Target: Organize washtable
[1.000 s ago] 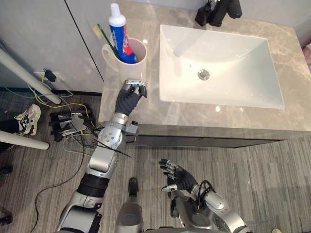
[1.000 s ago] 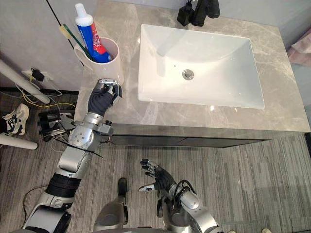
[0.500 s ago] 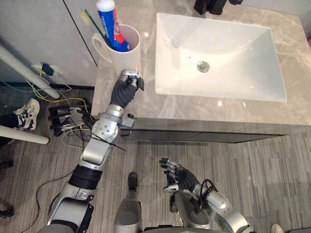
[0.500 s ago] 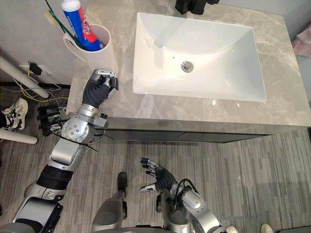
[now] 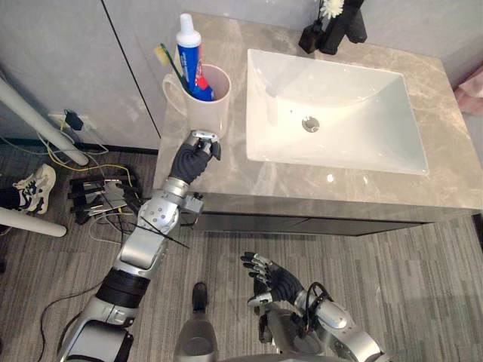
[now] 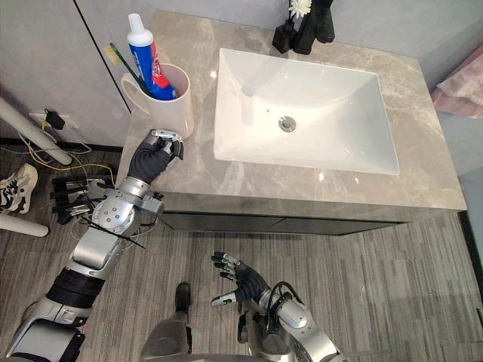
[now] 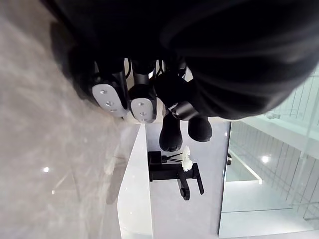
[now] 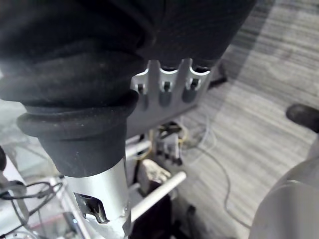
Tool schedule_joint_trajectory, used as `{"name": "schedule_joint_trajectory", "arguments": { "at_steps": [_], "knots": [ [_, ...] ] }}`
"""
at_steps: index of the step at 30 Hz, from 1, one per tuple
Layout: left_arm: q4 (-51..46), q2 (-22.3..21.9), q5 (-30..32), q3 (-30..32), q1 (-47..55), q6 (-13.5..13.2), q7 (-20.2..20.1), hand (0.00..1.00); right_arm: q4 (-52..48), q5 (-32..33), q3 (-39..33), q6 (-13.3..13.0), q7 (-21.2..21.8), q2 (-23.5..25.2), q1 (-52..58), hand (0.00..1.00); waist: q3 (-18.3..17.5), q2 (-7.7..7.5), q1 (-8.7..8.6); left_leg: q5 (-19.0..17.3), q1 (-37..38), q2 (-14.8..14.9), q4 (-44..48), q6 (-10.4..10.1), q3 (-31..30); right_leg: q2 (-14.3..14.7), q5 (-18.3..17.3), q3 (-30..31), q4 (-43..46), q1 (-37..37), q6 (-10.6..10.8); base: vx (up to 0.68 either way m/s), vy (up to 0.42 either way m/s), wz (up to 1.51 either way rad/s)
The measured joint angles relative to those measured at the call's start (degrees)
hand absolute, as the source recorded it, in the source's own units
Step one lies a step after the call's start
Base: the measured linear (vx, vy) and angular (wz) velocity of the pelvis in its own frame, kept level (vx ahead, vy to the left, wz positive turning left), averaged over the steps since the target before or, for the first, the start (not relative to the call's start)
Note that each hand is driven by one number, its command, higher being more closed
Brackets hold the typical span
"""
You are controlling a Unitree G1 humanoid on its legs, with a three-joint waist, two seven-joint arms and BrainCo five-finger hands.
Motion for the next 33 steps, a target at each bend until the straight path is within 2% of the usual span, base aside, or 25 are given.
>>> {"name": "schedule_joint_trajectory", "arguments": {
  "at_steps": [6, 9, 10, 11, 12, 13, 18, 24, 33],
  "knots": [
    [0.5, 0.8, -1.0, 1.3, 2.1, 0.1, 0.2, 1.00, 1.4, 0.0, 0.7, 0.1, 0.3, -0.1, -0.3, 0.00, -2.1, 0.66, -0.02, 0.3, -0.9, 1.3, 0.0, -0.4, -1.0, 1.3, 0.4, 0.0, -0.2, -0.8, -0.2, -0.02, 0.002, 0.01],
    [1.4, 0.8, -1.0, 2.0, 2.2, 1.0, 0.2, 1.00, 2.3, -0.1, 1.1, 0.1, 1.0, -0.1, -1.5, 0.00, -2.5, 1.34, -0.02, 0.5, -1.1, 1.3, 0.0, -0.7, -1.2, 1.4, 0.3, 0.1, -0.8, -0.7, -0.2, -0.01, 0.002, -0.02],
    [1.5, 0.9, -1.0, 2.5, 2.3, 1.3, 0.2, 1.00, 2.3, -0.1, 1.1, 0.1, 1.1, 0.0, -1.6, 0.00, -2.6, 1.21, 0.00, 0.8, -1.2, 1.1, 0.0, -1.2, -1.2, 1.2, -0.3, 0.2, -1.2, -0.5, -0.5, -0.04, 0.001, 0.02],
    [1.5, 1.2, -1.0, 2.9, 2.6, 1.5, 0.2, 1.00, 2.4, -0.1, 1.3, 0.1, 1.1, 0.0, -1.4, 0.00, -3.0, 0.61, -0.05, 1.2, -1.3, 0.4, 0.0, -1.7, -1.1, 0.4, -3.0, 0.1, -1.2, -0.5, -0.7, -0.04, -0.022, 0.04],
    [1.6, 1.3, -1.0, 3.2, 3.0, 1.6, 0.3, 1.00, 2.6, -0.1, 1.4, 0.1, 1.1, -0.1, -1.5, 0.00, -3.1, 0.55, -0.12, 1.4, -1.3, 0.0, 0.0, -2.0, -1.1, 0.3, -4.0, 0.0, -1.1, -0.6, -1.6, -0.03, -0.024, 0.03],
    [1.6, 1.4, -1.0, 3.3, 3.7, 1.7, 0.3, 1.00, 2.8, -0.1, 1.4, 0.1, 1.1, -0.3, -1.3, 0.00, -3.3, 0.90, -0.12, 1.8, -1.1, 0.1, 0.0, -2.6, -0.9, 0.5, -4.3, -0.3, -1.0, -0.5, -1.5, -0.03, -0.033, -0.04],
    [2.1, 1.5, -0.9, 3.3, 3.8, 1.8, 0.5, 1.00, 2.8, -0.2, 1.1, 0.1, 1.1, -0.7, -0.1, 0.00, -3.7, 0.61, -0.18, 2.1, -0.9, 0.0, 0.0, -2.9, -1.0, 0.1, -4.2, -1.6, -1.1, 0.1, -1.4, -0.01, 0.003, 0.06],
    [7.1, 2.2, -1.1, 3.7, 0.2, 1.7, 2.0, 1.00, 2.8, -0.2, 1.1, 0.1, 1.1, 0.1, 0.7, 0.00, -4.8, -1.06, 0.05, 2.3, -0.9, -1.1, 0.0, -2.7, -1.0, -1.4, -3.8, -1.7, -1.2, 0.3, -0.9, 0.01, 0.021, 0.04],
    [11.3, 4.3, -1.6, 5.3, -2.5, 2.3, 3.0, 1.00, 2.8, -0.2, 1.4, 0.0, 1.1, 0.6, 1.3, 0.00, -5.1, -1.40, 0.08, 2.2, -0.8, -2.0, 0.0, -2.7, -0.9, -2.2, -3.7, -1.6, -1.1, 0.3, -0.6, 0.00, 0.007, 0.00]
  ]
}}
